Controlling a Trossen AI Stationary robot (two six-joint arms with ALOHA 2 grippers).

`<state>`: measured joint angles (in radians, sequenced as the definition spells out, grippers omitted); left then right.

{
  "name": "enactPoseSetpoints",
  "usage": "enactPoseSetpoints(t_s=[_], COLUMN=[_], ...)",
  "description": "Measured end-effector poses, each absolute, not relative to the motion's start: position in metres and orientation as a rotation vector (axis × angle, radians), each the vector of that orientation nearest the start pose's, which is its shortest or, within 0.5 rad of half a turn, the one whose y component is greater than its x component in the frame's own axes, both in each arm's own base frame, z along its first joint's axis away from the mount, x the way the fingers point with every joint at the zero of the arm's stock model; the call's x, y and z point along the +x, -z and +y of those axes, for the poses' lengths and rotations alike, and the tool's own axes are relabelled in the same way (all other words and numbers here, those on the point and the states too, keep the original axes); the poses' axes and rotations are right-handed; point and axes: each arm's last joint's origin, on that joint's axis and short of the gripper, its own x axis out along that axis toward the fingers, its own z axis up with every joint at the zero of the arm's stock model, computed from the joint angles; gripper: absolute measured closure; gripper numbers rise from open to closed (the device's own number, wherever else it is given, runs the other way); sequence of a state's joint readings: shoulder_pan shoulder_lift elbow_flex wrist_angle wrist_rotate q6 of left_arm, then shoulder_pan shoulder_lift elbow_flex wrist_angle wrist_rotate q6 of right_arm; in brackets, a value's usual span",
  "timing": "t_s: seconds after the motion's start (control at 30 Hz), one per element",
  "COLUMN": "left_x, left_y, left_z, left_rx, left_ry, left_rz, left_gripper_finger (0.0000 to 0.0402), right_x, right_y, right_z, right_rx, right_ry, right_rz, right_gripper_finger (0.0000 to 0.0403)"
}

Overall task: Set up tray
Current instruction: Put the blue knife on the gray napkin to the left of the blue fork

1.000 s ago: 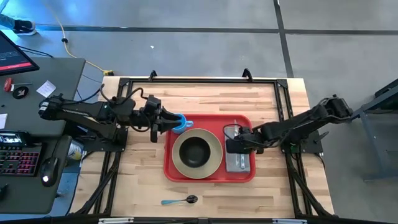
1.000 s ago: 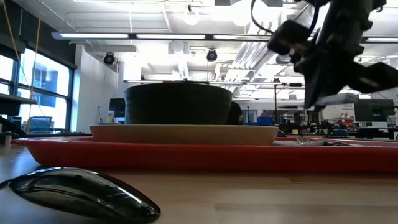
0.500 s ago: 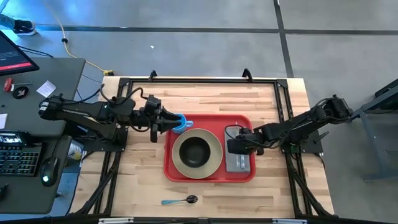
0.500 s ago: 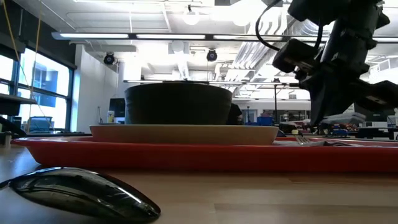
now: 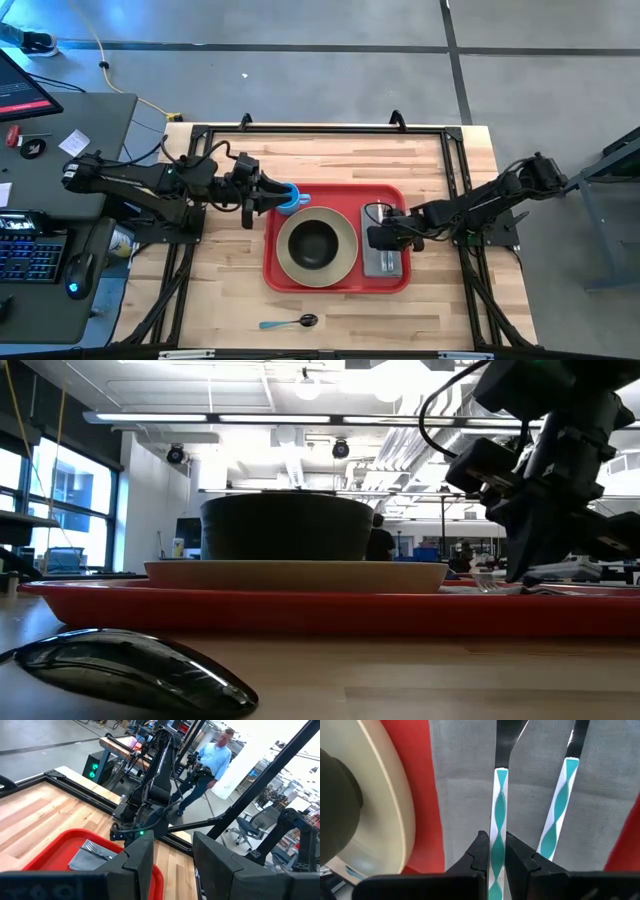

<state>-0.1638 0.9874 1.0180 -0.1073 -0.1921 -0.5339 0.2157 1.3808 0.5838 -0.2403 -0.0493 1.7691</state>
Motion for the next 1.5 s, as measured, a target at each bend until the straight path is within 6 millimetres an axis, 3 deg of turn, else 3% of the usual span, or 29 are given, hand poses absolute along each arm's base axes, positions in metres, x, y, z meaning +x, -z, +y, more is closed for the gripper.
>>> enactPoseSetpoints(t_s=[0.93, 1.23, 1.5], left_x=[0.2116, 0.2117, 0.2117], left_y=[-0.3837, -0.3836, -0.3835], left_z=[-0.0294, -0.0294, -0.0294], left_rx=[-0.556, -0.567, -0.567], left_ry=[-0.048, -0.049, -0.049], left_rz=[0.067, 0.067, 0.067], left_gripper_finger=[0.0229, 0.0229, 0.0229], right_x=[0.2277, 0.2296, 0.2302], right_y=[-0.1449, -0.1460, -0.1465], right_z=[0.0523, 0.0523, 0.0525], right_rx=[1.498, 1.505, 1.508], right_ry=[0.682, 0.673, 0.665], right_rz=[0.952, 0.925, 0.920], right_gripper_finger=[0.0373, 0.0322, 0.0312])
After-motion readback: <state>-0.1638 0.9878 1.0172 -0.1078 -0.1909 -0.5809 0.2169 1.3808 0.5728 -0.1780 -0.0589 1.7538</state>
